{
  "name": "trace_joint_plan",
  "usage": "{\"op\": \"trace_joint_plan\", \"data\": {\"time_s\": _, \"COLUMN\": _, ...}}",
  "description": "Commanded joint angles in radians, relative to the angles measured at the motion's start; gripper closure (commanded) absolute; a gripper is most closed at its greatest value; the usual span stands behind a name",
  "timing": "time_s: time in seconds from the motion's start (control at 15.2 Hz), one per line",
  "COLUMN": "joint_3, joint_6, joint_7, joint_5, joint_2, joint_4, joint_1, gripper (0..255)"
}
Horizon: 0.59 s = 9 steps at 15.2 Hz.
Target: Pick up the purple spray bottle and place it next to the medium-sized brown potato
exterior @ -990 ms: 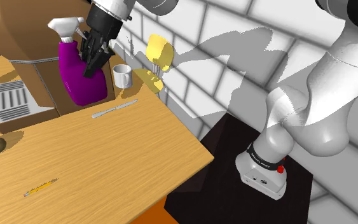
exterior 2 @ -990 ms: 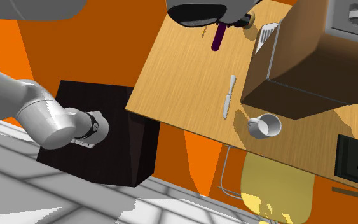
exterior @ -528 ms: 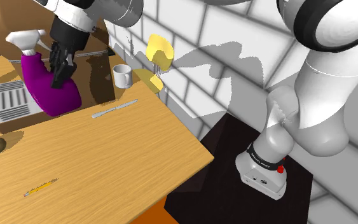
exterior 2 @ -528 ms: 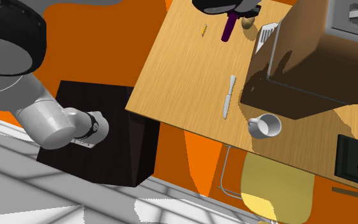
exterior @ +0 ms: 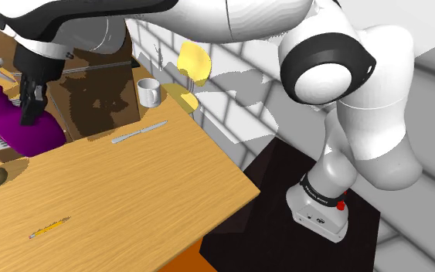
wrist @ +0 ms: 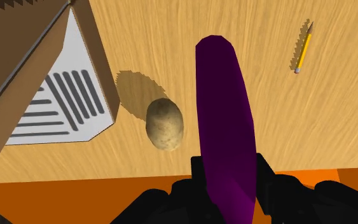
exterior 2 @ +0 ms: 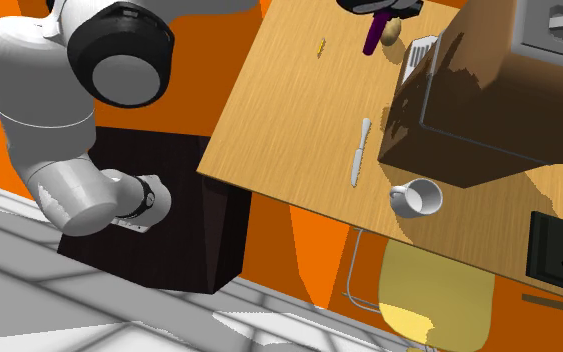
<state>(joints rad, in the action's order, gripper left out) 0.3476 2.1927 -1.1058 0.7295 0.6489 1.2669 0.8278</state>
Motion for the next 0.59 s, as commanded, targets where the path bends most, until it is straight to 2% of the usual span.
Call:
{"op": "trace_joint_plan", "data": {"time_s": 0.0, "joint_3": -0.007, "joint_6": 0.006, "joint_7": 0.003, "joint_5": 0.007, "joint_2": 0.035, "joint_4": -0.032, "joint_1": -0.005, "gripper": 255}}
{"op": "trace_joint_plan", "data": {"time_s": 0.53, "joint_3": -0.027, "joint_6": 0.077, "joint_7": -0.047, "joint_5": 0.040, "joint_2": 0.066, "joint_4": 0.018, "joint_1": -0.007, "gripper": 255}}
